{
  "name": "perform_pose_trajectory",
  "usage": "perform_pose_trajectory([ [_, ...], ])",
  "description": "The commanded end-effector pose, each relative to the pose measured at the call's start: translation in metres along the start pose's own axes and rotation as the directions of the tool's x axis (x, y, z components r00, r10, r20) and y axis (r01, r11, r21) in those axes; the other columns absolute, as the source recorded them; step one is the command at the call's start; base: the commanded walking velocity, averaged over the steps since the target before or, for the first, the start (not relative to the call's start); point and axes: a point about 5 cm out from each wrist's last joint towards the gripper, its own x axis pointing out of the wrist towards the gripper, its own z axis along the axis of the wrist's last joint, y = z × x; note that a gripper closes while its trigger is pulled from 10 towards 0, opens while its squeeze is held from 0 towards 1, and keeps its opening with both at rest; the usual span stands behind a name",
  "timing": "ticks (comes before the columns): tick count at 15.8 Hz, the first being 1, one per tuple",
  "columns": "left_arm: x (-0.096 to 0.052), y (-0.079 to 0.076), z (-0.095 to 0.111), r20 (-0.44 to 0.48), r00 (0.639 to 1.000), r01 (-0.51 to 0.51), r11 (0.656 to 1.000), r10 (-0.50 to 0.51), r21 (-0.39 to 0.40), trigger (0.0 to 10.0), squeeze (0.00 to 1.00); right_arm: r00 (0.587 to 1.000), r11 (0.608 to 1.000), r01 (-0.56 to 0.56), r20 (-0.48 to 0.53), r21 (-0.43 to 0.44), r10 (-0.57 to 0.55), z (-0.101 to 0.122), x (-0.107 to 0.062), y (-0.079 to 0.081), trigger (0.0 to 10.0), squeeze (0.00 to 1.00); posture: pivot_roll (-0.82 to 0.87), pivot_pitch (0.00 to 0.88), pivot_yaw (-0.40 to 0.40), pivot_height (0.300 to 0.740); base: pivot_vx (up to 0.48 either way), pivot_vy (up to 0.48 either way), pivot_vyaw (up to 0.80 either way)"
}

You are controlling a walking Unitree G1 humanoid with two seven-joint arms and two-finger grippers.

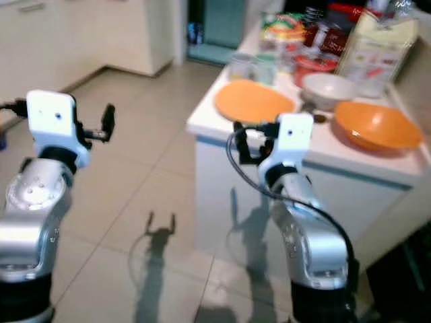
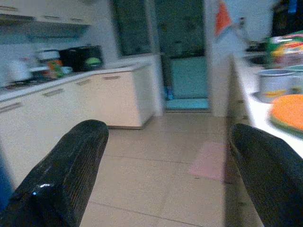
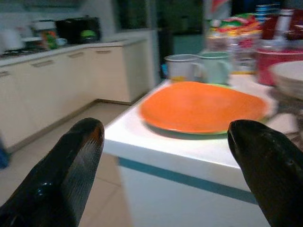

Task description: Setting the table

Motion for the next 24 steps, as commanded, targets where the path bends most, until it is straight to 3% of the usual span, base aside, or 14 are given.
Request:
perform_pose_trajectory([
  [1, 0.0021, -0.0042, 0.0022, 0.003, 1.0, 0.022, 1.0, -0.022, 0.01, 10.0, 0.0, 1.0, 1.0, 0.023, -0.008, -0.003, -0.024, 0.0005, 0.0018, -0.0047, 10.0, 0.0, 0.04, 0.0, -0.031, 0.74, 0.277, 0.0, -0.8],
  [3, 0.0024, -0.0048, 0.0026, 0.005, 1.0, 0.024, 1.0, -0.024, 0.01, 10.0, 0.0, 1.0, 1.0, 0.021, -0.009, -0.004, -0.021, 0.0007, 0.0024, -0.0045, 10.0, 0.0, 0.04, 0.0, -0.03, 0.74, 0.289, 0.0, -0.72],
  [17, 0.0036, -0.0018, -0.0011, -0.005, 1.0, 0.022, 0.999, -0.022, 0.026, 10.0, 0.0, 0.999, 0.999, 0.038, -0.017, -0.01, -0.038, -0.0006, 0.0015, -0.0048, 10.0, 0.0, 0.03, 0.0, -0.012, 0.74, 0.305, 0.0, 0.0],
  [24, 0.0027, -0.0031, -0.003, -0.01, 1.0, 0.025, 0.999, -0.024, 0.024, 10.0, 0.0, 0.999, 0.999, 0.036, -0.018, -0.009, -0.036, -0.0011, 0.0007, -0.0047, 10.0, 0.0, 0.03, 0.0, -0.013, 0.74, 0.305, 0.0, -0.68],
])
